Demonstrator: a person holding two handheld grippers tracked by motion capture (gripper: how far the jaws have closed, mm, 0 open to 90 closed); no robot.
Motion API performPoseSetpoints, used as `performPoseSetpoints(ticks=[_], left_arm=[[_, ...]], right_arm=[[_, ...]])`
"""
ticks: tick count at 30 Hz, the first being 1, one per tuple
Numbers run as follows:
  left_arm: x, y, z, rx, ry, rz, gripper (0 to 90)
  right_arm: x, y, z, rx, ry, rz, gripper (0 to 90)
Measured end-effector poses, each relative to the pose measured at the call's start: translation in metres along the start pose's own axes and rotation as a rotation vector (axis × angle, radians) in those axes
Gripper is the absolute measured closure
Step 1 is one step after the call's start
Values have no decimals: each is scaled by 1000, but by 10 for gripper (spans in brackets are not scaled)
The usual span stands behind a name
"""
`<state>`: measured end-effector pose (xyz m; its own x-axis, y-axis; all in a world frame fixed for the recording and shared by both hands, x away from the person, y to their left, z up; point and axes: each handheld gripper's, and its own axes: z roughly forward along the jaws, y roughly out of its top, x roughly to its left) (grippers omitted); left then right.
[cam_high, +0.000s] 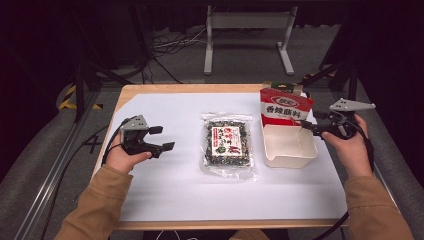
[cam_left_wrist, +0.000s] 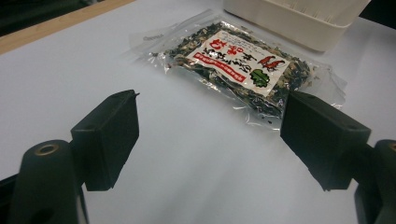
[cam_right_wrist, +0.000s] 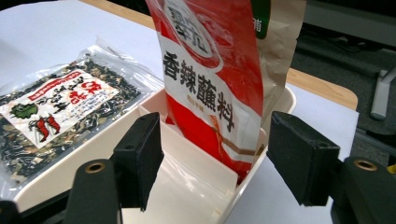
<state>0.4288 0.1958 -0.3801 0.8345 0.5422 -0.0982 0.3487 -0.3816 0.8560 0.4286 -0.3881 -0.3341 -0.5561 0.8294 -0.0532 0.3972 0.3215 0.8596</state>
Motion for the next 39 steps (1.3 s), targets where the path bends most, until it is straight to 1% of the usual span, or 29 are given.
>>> performPoseSetpoints(ticks=[2,3,4,5,8,10,11,13,15,16,17,18,20,21,22,23,24,26,27,28,29,30,31,32,33,34,35,38,39], left_arm=[[1,2,1,-7,-6,2,207],[1,2,1,-7,-6,2,207],[2,2,2,-9,-7,3,207],[2,3,3,-8,-5,-2,211],[3,4,4,-6,-1,-9,218],[3,5,4,-17,18,2,247],[3,5,4,-21,19,0,267],[3,5,4,-26,18,2,291],[3,5,4,-24,23,-8,297],[4,5,4,-24,24,-15,301],[4,5,4,-24,24,-15,303],[4,5,4,-24,24,-20,303],[4,5,5,-22,24,-22,303],[4,5,5,-22,24,-22,301],[4,5,6,-16,18,-20,301],[4,5,7,-10,17,-26,279],[4,5,8,-6,23,-23,250],[4,5,10,0,27,-25,197],[4,5,11,2,24,-35,172],[4,5,12,3,29,-36,161],[4,6,13,0,22,-59,142],[4,6,13,0,22,-59,136],[4,7,14,13,13,-92,133],[4,7,14,13,13,-92,127],[4,7,15,18,0,-96,127],[4,7,16,21,-5,-91,127],[4,7,17,17,-10,-89,127],[6,9,23,11,-10,-81,131],[6,11,24,26,-8,-73,141]], right_arm=[[5,-1,-7,-9,7,5,356],[5,-1,-7,-9,7,5,356],[8,-1,-10,-16,11,4,357],[14,-2,-16,-32,15,3,367],[25,-2,-24,-71,30,-8,383],[33,-2,-28,-68,41,-24,402],[37,-2,-29,-71,39,-39,404],[40,-2,-30,-70,40,-44,411],[48,-2,-32,-70,51,-53,412],[52,-2,-32,-69,57,-50,415],[52,-2,-32,-69,57,-50,415],[58,-4,-32,-67,79,-36,428],[66,-7,-31,-76,97,-18,430],[66,-7,-31,-76,97,-18,430],[69,-8,-30,-75,99,-19,431],[75,-10,-29,-77,113,-30,439],[79,-11,-29,-79,119,-37,441],[86,-13,-28,-80,132,-50,442],[88,-14,-27,-81,141,-49,444],[91,-15,-27,-84,144,-52,447],[93,-16,-26,-84,146,-55,449],[95,-17,-24,-87,150,-59,453],[97,-18,-23,-84,154,-63,456],[97,-18,-23,-84,154,-63,456],[98,-18,-22,-78,160,-68,456],[100,-19,-20,-72,164,-78,459],[103,-19,-20,-67,158,-96,464],[105,-19,-20,-67,164,-109,467],[106,-19,-20,-70,166,-116,472]])
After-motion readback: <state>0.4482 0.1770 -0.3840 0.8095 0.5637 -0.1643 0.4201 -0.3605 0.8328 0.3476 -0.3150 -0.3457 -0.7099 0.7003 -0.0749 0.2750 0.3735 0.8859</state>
